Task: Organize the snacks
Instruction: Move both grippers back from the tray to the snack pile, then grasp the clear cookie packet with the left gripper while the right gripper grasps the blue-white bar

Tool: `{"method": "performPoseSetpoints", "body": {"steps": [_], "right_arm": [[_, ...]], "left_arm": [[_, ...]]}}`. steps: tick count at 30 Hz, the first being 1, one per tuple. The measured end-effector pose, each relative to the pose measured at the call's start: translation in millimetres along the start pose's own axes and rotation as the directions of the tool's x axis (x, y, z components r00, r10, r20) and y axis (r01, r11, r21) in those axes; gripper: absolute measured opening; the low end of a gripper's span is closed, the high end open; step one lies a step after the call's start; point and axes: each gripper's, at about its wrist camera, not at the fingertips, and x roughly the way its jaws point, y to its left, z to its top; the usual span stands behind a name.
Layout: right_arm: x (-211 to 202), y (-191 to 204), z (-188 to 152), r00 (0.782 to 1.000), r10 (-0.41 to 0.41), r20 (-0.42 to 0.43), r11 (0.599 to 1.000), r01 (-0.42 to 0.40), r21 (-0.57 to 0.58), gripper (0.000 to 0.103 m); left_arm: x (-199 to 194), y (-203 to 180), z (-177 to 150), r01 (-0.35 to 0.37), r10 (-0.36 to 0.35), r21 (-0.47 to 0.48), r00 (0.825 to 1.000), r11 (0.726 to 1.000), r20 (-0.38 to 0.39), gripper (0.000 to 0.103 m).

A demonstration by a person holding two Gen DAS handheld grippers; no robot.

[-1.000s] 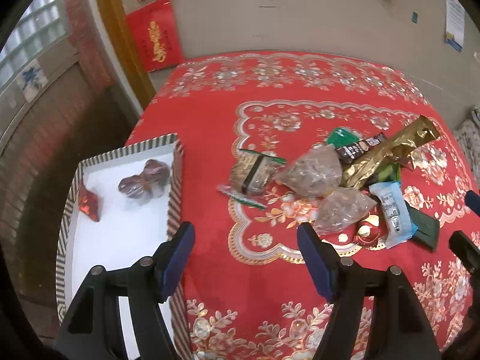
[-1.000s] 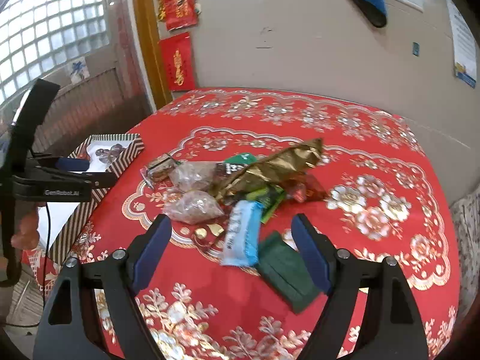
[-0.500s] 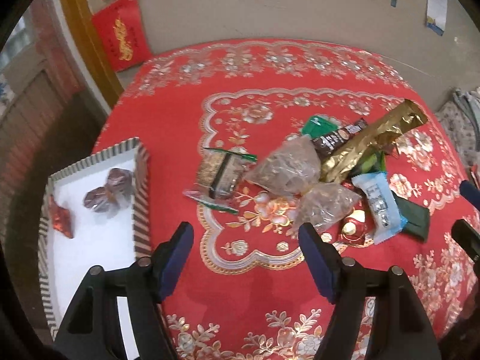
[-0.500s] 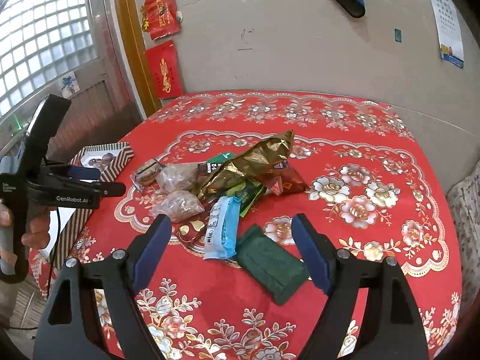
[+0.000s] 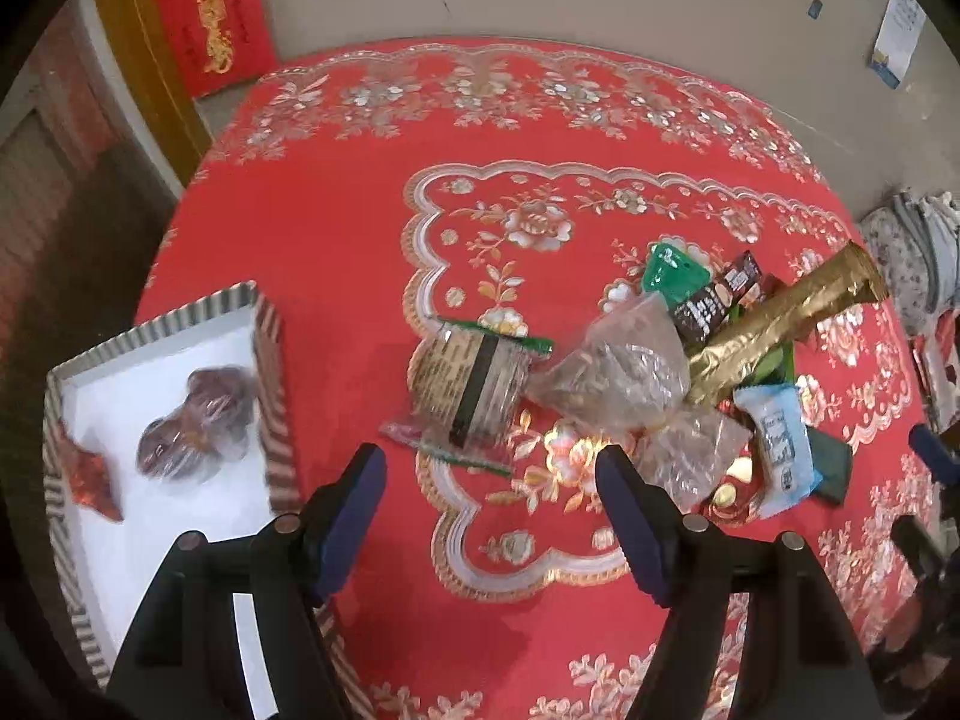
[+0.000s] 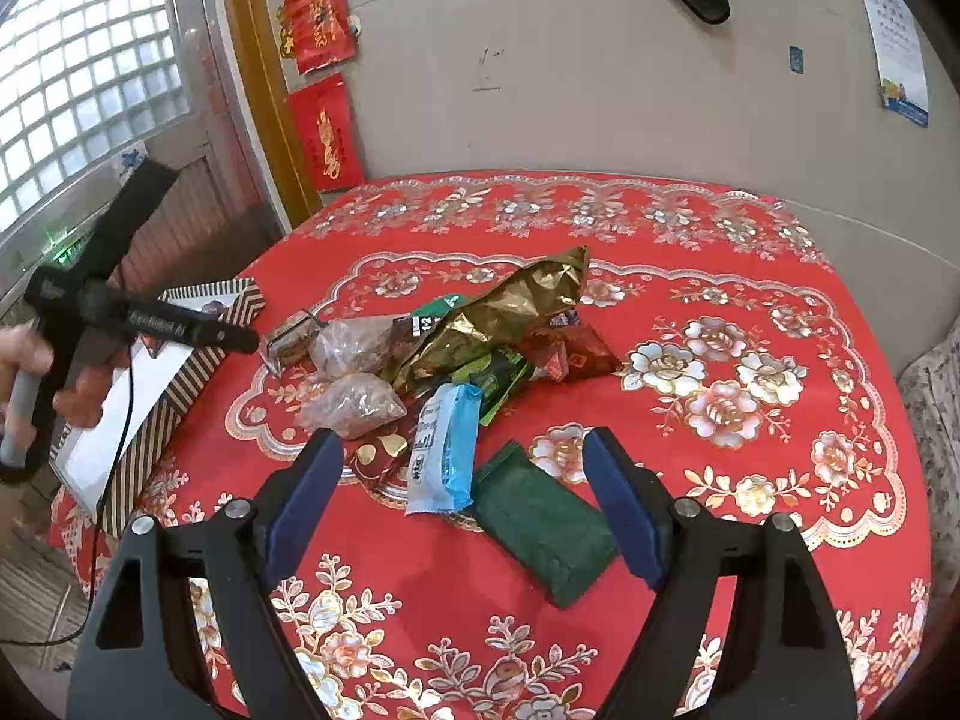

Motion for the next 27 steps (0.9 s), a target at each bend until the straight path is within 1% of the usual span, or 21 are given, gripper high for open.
{"method": "performPoseSetpoints", "body": {"steps": [3, 4, 7, 8, 9, 11, 12, 16, 20, 24, 27], "right_arm": [[1, 0, 0, 1.0, -0.002, -0.002, 1.0, 0.002, -0.001, 0.083], [1, 0, 0, 1.0, -0.002, -0.001, 1.0, 0.002, 0.0, 0.083], [1, -2, 0, 1.0, -0.011, 0.0, 1.0, 0.011, 0.005, 0.083], [1, -4, 1, 1.0, -0.016, 0.001, 1.0, 0.016, 0.009, 0.083], [0, -7, 1, 1.0, -0.019, 0.004, 1.0, 0.019, 0.018, 0.083], [-2, -14, 3, 1.0, -0.023, 0.009, 0.999, 0.023, 0.035, 0.083], [-2, -17, 4, 1.0, -0.027, 0.01, 0.999, 0.026, 0.045, 0.083], [0, -27, 4, 0.999, -0.039, 0.004, 0.997, 0.039, 0.071, 0.084], [5, -29, 2, 0.999, -0.037, -0.014, 0.996, 0.038, 0.083, 0.084], [7, -28, 1, 0.999, -0.034, -0.018, 0.996, 0.036, 0.08, 0.084], [10, -24, 1, 0.999, -0.037, -0.026, 0.997, 0.039, 0.071, 0.084]], "left_arm": [[10, -8, 5, -0.025, 0.026, 0.087, 1.0, 0.996, -0.005, 0.074], [13, -8, 7, -0.029, 0.029, 0.098, 1.0, 0.995, -0.007, 0.074], [24, 1, 13, 0.045, -0.042, 0.052, 0.998, 0.998, -0.046, 0.074], [26, 3, 14, 0.037, -0.035, 0.04, 0.998, 0.999, -0.045, 0.074], [29, 6, 15, -0.004, 0.005, 0.037, 0.999, 0.999, -0.035, 0.074], [33, 8, 16, -0.064, 0.065, 0.059, 0.998, 0.996, -0.023, 0.074], [35, 7, 17, -0.08, 0.082, 0.082, 0.996, 0.993, -0.02, 0.074], [43, 10, 21, -0.051, 0.054, 0.078, 0.998, 0.996, -0.039, 0.074], [48, 6, 24, -0.028, 0.033, 0.112, 0.999, 0.993, -0.036, 0.074], [54, 4, 28, -0.038, 0.044, 0.132, 0.998, 0.991, -0.047, 0.074], [57, 4, 29, -0.036, 0.043, 0.126, 0.997, 0.991, -0.057, 0.074]]}}
